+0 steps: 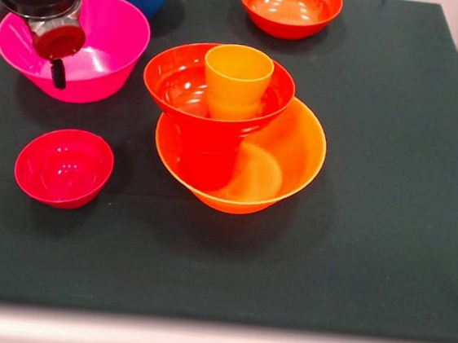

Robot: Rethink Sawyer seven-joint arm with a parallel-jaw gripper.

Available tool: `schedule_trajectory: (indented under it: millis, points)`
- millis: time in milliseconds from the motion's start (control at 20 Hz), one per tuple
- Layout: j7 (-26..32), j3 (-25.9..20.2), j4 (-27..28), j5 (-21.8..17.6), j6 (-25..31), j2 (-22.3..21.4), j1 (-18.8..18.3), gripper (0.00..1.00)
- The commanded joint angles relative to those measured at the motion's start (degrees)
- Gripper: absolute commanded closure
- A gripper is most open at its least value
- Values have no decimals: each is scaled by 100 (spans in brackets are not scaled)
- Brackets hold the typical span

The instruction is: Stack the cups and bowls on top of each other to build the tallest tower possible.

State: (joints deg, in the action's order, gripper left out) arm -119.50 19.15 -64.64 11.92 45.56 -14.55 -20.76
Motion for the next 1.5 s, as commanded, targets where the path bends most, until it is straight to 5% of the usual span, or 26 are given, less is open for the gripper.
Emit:
schedule_trajectory:
  millis: [50,600,1050,1100,1500]
  points:
    - [-610,-641,237,12,-75,447,209,0]
    - [-508,-645,-454,-182,-923,628,219,0]
    - [-481,-591,-515,-149,-1068,694,221,0]
    - [-479,-588,-531,-145,-1082,693,224,100]
    - [-438,-537,-483,-163,-1025,708,249,100]
